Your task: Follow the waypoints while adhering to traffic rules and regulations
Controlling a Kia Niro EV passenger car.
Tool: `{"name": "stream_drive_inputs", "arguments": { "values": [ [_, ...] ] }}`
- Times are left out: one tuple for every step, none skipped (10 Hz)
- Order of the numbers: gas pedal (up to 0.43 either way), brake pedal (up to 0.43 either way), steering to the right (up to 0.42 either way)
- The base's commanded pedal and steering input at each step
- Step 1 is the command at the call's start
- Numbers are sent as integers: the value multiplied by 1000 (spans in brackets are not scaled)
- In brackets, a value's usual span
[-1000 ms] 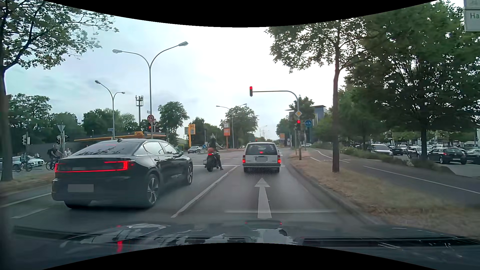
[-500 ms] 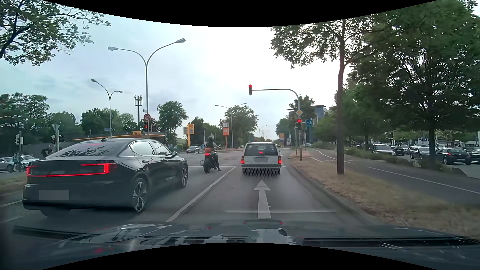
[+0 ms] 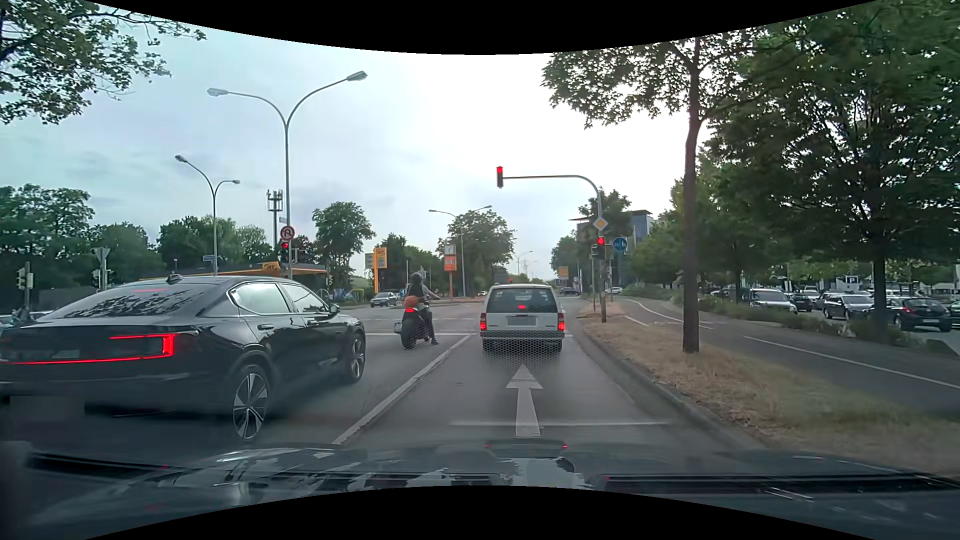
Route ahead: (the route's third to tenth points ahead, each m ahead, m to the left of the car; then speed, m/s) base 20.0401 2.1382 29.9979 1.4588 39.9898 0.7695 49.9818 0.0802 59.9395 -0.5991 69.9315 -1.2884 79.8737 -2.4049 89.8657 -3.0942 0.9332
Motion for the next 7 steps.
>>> {"name": "stream_drive_inputs", "arguments": {
  "values": [
    [0,0,14],
    [0,0,14],
    [0,0,15],
    [0,0,14],
    [0,0,15],
    [0,0,14],
    [0,0,14]
  ]
}}
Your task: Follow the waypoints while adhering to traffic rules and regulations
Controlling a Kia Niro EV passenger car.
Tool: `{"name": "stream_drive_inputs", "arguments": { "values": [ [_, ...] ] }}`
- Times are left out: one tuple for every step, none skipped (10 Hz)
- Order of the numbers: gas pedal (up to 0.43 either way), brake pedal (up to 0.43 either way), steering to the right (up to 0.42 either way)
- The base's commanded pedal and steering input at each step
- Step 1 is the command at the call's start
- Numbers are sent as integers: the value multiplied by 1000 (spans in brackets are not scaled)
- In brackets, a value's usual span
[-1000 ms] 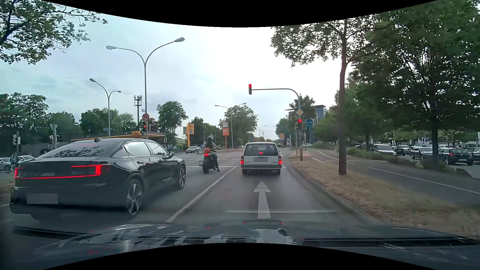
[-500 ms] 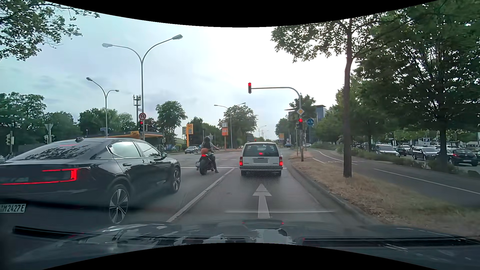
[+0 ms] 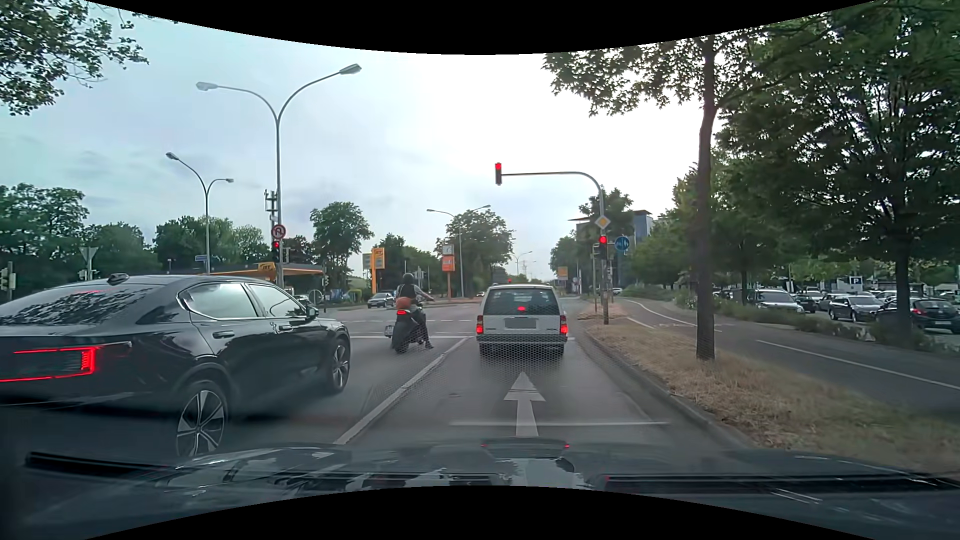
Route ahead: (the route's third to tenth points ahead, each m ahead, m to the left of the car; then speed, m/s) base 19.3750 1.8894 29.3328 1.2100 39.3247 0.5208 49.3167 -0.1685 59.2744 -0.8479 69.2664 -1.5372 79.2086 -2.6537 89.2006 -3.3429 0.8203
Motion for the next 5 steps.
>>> {"name": "stream_drive_inputs", "arguments": {
  "values": [
    [0,0,15],
    [0,0,14],
    [0,0,14],
    [0,0,14],
    [0,0,13]
  ]
}}
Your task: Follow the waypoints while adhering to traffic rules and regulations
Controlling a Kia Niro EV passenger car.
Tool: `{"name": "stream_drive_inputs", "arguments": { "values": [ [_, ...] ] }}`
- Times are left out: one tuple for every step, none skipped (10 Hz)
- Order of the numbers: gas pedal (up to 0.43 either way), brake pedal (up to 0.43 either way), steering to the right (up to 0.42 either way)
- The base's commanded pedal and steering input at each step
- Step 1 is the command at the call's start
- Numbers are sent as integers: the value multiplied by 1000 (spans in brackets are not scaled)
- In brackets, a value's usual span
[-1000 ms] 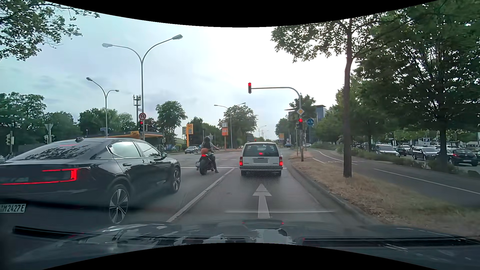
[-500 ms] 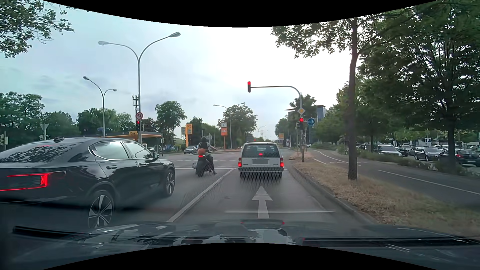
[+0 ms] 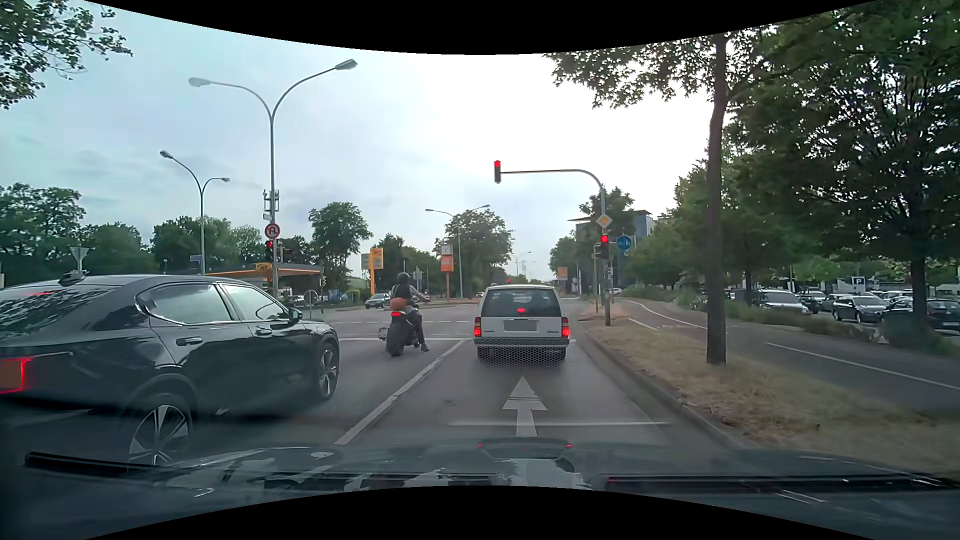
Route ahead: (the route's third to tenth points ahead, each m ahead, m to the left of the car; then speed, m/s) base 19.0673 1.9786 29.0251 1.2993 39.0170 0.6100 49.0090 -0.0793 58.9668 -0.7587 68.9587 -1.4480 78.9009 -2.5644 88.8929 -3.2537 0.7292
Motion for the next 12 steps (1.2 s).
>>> {"name": "stream_drive_inputs", "arguments": {
  "values": [
    [0,0,12],
    [0,0,12],
    [0,0,11],
    [0,0,11],
    [0,0,11],
    [0,0,11],
    [0,0,11],
    [0,0,11],
    [0,0,11],
    [0,0,11],
    [0,0,11],
    [0,0,11]
  ]
}}
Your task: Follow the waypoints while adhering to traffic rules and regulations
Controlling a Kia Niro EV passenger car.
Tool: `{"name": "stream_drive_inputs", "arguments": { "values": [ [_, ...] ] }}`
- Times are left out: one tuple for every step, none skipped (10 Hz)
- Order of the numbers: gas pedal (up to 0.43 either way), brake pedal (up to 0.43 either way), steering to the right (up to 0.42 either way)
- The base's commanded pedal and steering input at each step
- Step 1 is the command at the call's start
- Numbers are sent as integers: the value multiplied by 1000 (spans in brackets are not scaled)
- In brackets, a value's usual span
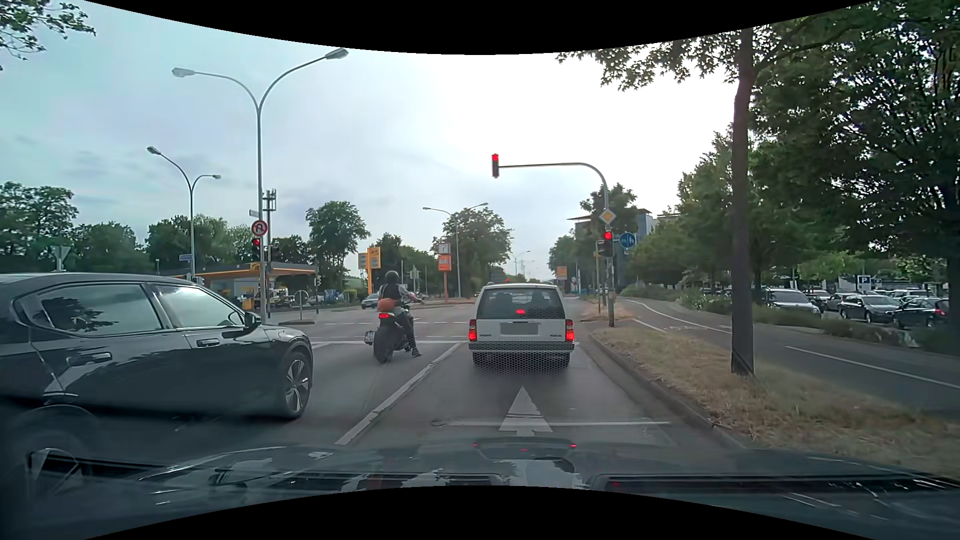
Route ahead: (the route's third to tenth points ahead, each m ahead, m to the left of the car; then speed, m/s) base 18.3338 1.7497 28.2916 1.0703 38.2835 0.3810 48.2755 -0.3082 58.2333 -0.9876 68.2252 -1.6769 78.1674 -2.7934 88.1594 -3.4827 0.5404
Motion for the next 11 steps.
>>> {"name": "stream_drive_inputs", "arguments": {
  "values": [
    [0,0,11],
    [0,0,11],
    [0,0,11],
    [0,0,11],
    [0,0,11],
    [0,0,11],
    [0,0,11],
    [0,0,11],
    [0,0,11],
    [0,0,11],
    [0,0,11]
  ]
}}
